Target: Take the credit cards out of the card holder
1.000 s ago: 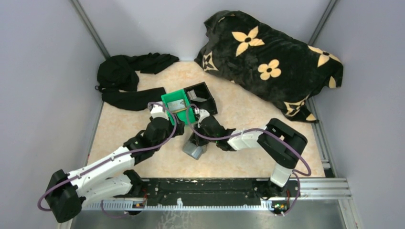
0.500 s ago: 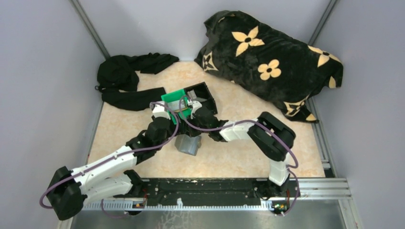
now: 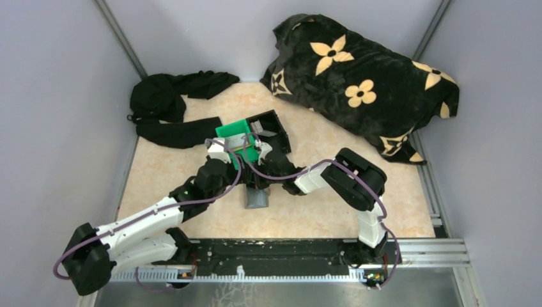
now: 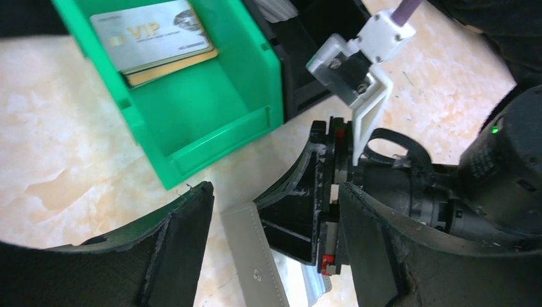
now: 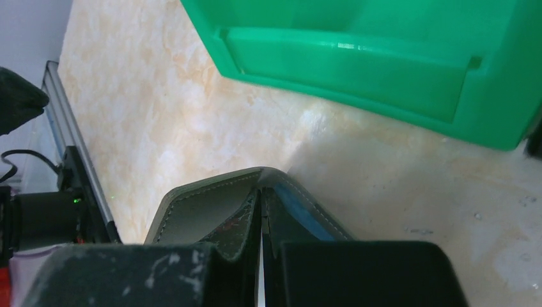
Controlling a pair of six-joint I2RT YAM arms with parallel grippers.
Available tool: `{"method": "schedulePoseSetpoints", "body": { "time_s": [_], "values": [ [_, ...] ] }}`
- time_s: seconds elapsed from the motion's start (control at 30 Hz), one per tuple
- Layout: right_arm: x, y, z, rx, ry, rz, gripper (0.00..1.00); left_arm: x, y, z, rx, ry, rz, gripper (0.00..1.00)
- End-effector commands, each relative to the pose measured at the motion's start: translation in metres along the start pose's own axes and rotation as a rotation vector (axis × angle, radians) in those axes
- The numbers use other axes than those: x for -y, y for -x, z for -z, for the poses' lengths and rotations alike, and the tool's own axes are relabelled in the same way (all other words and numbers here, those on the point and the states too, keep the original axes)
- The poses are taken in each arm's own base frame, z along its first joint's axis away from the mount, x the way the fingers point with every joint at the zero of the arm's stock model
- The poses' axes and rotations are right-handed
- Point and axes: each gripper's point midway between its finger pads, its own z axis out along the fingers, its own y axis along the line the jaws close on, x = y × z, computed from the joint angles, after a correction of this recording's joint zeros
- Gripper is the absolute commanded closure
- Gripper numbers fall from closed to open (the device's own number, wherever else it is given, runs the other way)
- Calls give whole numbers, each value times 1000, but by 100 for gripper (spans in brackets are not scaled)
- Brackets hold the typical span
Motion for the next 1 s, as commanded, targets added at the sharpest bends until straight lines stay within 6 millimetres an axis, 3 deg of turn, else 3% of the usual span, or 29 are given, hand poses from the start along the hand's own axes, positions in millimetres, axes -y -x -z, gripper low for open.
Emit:
{"method": "schedulePoseSetpoints", "body": {
  "time_s": [0.0, 0.13, 0.33, 0.5, 0.8, 0.97],
  "values": [
    [10, -30, 8, -48, -5, -47, 100, 24, 4, -5, 11, -108, -67, 22],
    [14, -40, 13, -56, -4, -73, 100, 27, -8, -14, -39, -105, -68, 27],
    [12, -36, 17, -41, -6, -77, 100, -8, -32, -16, -120, 78, -68, 39],
    [10, -35, 14, -41, 11, -72, 100, -12, -43, -15, -165, 96, -77, 48],
    [13, -40, 12, -51, 8, -73, 100, 16, -34, -7, -183, 17, 55, 49],
    [13, -40, 13, -45, 11, -76, 100, 26, -60, -6, -250, 11, 91, 49]
  ]
}}
